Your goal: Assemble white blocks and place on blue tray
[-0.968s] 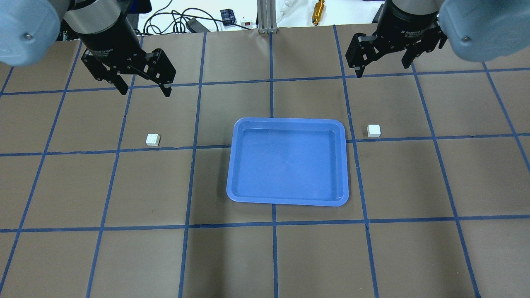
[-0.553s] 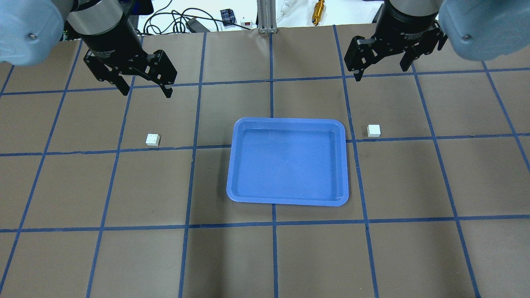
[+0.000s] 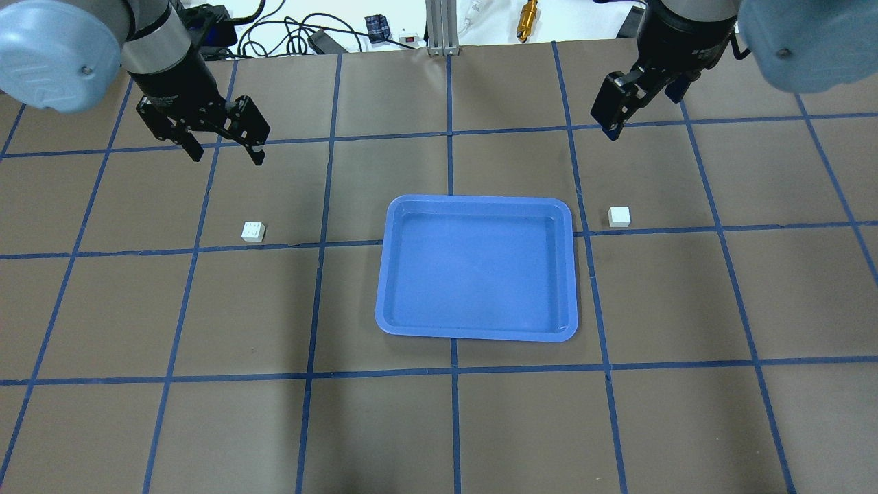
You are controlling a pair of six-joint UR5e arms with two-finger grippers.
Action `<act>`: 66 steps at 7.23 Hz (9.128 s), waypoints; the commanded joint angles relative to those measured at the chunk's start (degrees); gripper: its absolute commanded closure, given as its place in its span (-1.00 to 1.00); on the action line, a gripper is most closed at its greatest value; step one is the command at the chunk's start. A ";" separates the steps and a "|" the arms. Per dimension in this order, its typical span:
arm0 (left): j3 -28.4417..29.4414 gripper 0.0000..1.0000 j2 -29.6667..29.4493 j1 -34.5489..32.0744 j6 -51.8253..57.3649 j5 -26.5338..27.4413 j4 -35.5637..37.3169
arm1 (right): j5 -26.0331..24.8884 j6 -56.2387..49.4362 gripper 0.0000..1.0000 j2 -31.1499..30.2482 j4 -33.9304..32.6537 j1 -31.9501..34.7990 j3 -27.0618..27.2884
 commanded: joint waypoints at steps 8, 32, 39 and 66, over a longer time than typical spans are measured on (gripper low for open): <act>-9.08 -1.00 -16.63 5.81 10.36 0.10 19.91 | 30.59 -79.87 -1.00 22.54 -3.24 -24.63 1.02; -4.61 1.00 -17.59 -30.49 -32.27 -6.67 18.95 | 46.68 -80.80 1.00 17.31 -12.90 -22.11 22.98; -5.49 0.58 -19.45 -30.75 -32.70 -6.93 19.31 | 50.74 -70.67 1.00 14.21 -34.25 -13.21 38.64; -2.07 -1.00 9.29 -2.89 -11.26 -0.43 -5.66 | 51.80 -58.18 1.00 22.83 -53.60 -3.88 39.70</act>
